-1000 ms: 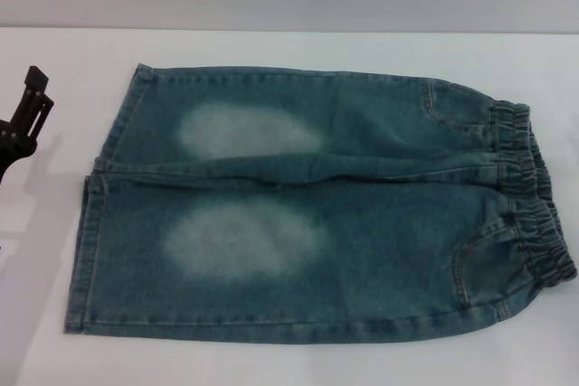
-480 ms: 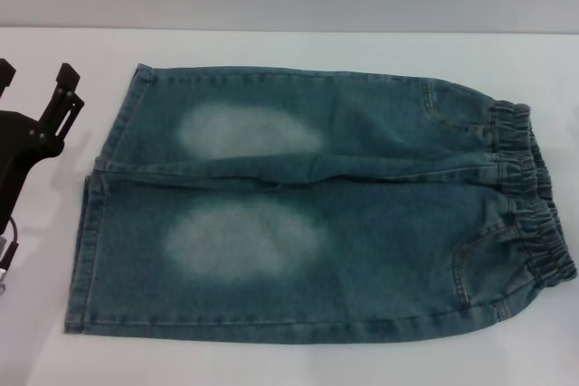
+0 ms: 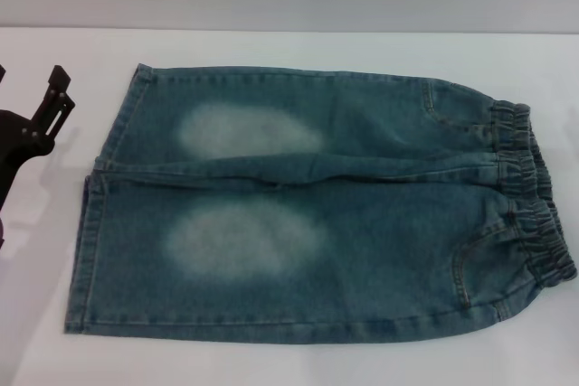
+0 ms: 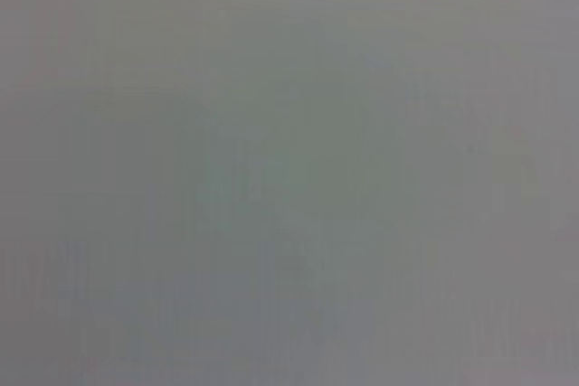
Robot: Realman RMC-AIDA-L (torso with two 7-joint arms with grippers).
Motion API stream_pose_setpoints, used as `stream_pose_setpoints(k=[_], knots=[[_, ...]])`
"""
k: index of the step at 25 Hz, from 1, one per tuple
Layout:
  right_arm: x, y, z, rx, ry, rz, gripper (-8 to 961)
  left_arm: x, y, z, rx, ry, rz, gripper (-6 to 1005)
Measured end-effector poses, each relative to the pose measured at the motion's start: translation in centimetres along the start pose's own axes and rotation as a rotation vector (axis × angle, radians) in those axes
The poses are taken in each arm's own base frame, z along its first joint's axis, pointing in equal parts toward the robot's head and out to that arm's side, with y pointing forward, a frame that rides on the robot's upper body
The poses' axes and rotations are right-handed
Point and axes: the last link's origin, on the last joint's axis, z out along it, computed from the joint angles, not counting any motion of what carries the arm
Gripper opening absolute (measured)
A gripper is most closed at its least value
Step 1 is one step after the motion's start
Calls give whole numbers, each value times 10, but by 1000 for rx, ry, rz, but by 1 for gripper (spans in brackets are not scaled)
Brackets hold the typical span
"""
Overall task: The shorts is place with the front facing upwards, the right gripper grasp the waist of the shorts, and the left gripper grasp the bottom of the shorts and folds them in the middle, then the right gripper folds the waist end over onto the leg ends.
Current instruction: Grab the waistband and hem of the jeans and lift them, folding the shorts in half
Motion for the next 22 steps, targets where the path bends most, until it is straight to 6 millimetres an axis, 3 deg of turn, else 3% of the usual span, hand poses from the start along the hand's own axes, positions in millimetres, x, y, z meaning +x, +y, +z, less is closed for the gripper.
stream_pose_setpoints(k=[6,13,22], knots=[[-3,-1,4,0,-11,-4,726,1,-5,1,10,-4,16,827],[-4,0,12,-13,7,-16,726,-7,3,-2,9,-42,-13,827],[5,-2,0,5,34,22,725,-11,-2,-7,8,-80,-31,826]])
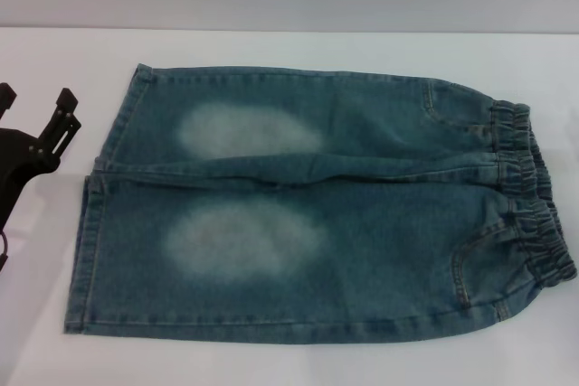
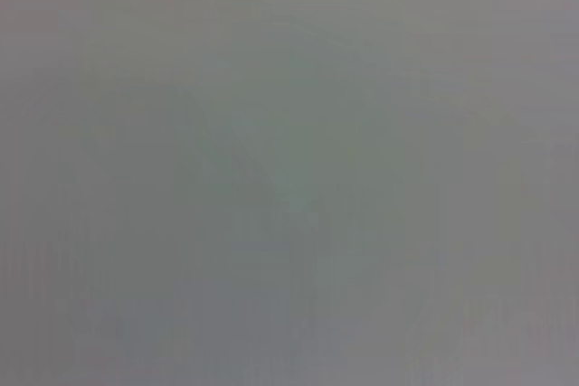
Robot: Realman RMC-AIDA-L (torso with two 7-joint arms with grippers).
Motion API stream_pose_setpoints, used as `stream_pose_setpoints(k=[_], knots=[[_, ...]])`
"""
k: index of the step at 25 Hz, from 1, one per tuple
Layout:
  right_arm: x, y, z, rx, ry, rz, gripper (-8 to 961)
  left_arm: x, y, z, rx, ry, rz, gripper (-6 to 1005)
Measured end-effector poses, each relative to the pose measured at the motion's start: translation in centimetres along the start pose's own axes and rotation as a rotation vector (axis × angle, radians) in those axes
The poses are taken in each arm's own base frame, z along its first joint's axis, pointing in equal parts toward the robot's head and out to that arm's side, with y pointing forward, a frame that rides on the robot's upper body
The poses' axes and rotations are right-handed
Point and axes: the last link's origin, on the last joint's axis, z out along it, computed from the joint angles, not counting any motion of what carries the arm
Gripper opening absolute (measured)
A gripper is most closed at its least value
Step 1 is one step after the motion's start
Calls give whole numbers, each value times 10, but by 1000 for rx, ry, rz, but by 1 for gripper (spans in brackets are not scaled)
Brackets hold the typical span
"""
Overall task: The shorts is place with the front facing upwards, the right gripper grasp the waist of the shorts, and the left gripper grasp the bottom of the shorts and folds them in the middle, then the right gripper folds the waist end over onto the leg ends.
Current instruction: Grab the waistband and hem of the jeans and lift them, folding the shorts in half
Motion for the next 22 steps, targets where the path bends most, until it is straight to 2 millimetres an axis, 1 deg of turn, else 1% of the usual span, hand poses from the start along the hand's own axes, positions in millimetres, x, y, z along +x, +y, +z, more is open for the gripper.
stream_pose_setpoints(k=[6,9,11,12,14,17,18,20,22], knots=[[3,-4,-4,25,10,32,725,7,-14,7,-111,-54,-113,825],[4,-11,-9,56,9,41,725,23,-27,18,-219,-103,-211,825],[5,-14,-11,72,12,45,725,42,-35,31,-314,-176,-293,824],[6,-15,-12,77,16,46,725,47,-36,34,-335,-193,-300,824],[7,-17,-14,87,23,47,725,63,-40,44,-415,-270,-332,823],[7,-20,-15,97,23,46,726,81,-43,52,-513,-409,-380,821],[7,-22,-15,99,22,43,726,83,-43,53,-533,-457,-394,821],[7,-22,-15,100,22,42,726,88,-45,54,-582,-617,-424,820],[6,-23,-16,105,20,40,726,89,-47,52,-613,-777,-440,819]])
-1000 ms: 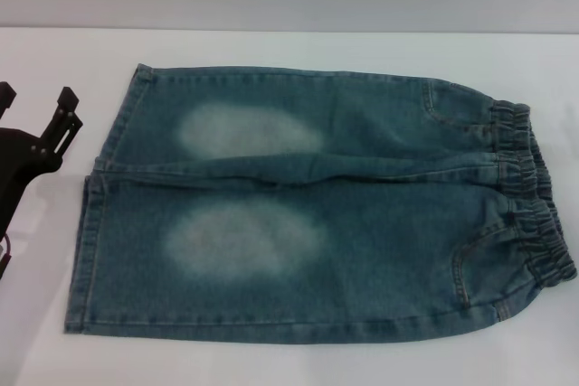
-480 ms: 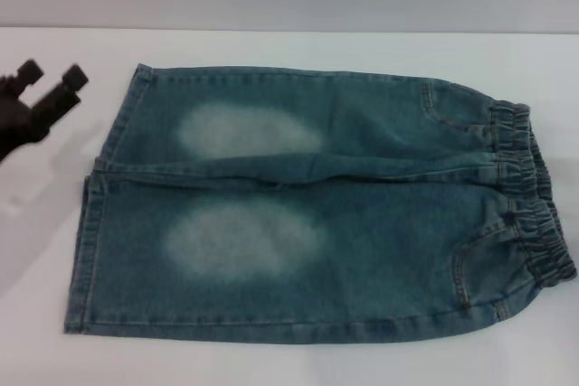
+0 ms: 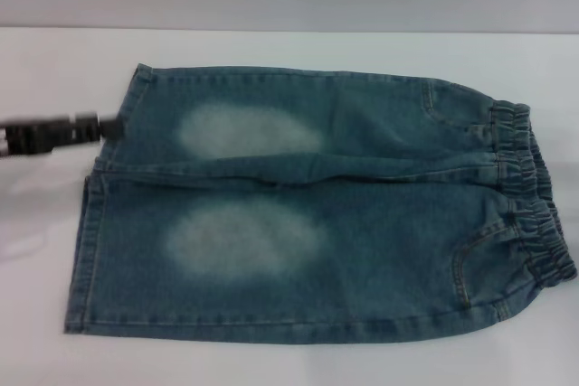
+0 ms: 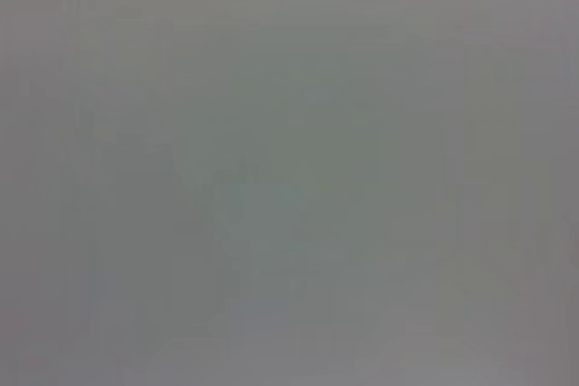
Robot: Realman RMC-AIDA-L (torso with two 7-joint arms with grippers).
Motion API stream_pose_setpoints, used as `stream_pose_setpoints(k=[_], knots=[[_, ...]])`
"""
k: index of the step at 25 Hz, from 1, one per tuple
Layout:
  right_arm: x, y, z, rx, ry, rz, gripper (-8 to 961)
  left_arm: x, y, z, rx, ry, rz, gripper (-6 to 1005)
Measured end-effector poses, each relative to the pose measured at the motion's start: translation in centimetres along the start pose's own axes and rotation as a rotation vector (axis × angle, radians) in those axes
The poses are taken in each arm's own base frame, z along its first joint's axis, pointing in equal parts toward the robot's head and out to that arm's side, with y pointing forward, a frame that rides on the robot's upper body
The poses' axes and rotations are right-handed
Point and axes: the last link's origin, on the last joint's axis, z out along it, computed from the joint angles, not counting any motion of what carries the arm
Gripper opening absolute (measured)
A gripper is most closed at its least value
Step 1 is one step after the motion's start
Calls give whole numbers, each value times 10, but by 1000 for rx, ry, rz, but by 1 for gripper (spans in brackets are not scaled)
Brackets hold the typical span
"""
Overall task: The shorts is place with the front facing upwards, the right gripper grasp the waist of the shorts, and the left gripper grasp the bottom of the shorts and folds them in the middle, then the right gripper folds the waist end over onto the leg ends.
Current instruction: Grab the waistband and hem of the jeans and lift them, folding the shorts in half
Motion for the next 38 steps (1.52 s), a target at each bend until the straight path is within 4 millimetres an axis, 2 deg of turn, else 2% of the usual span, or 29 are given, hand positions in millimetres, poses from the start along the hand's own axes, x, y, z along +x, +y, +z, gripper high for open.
stream_pose_setpoints(k=[2,6,17,21,30,38], knots=[[-1,-1,1,5,-4,-4,726,-2,1,-4,-7,-127,-64,818],[-4,-3,3,9,-15,-11,726,-9,5,-11,-14,-219,-163,816],[-7,-8,11,18,-8,-33,725,-26,3,-37,22,-306,-405,810],[-8,-9,11,19,-9,-35,725,-42,-3,-45,80,-349,-478,808],[-9,-5,15,4,-12,-38,725,-62,-7,-35,133,-403,-528,804],[-10,-4,16,1,-14,-39,725,-62,-7,-30,138,-429,-517,800]])
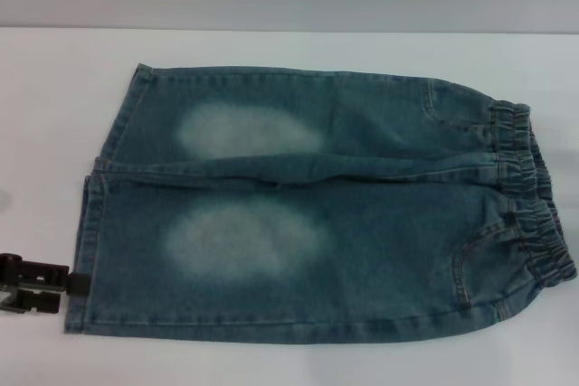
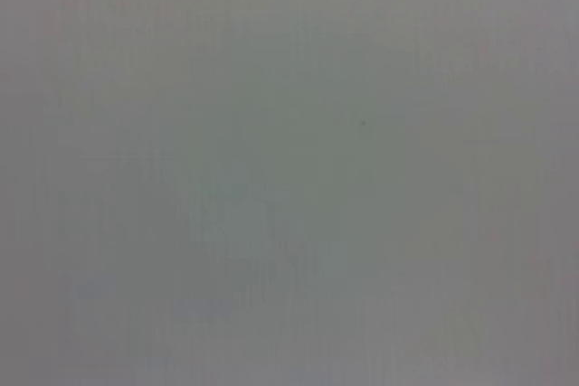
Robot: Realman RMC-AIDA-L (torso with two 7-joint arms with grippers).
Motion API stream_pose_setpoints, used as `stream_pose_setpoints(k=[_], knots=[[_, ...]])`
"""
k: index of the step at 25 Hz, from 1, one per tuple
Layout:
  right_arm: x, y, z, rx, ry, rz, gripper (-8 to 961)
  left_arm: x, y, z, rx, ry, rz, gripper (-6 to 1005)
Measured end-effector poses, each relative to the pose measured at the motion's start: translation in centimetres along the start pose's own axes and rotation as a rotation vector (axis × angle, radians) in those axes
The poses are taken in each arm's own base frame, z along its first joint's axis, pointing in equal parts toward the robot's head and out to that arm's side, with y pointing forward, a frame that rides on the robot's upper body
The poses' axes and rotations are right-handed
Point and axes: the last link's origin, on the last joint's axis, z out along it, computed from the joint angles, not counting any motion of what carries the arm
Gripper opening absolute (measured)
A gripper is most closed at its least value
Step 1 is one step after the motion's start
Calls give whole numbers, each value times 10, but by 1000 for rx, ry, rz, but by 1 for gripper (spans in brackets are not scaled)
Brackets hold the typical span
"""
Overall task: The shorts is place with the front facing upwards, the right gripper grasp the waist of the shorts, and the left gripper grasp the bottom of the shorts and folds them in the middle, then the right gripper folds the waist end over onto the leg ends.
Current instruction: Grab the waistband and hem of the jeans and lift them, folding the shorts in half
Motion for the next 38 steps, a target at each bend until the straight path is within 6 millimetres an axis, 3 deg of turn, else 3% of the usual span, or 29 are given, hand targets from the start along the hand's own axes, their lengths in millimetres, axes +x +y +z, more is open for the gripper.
stream_pose_setpoints(k=[24,38], knots=[[-2,1,2,-3,-3,-2,726,-3,-5,8,34,-26,-6,788],[-1,1,5,1,10,-2,726,3,7,25,5,-49,22,781]])
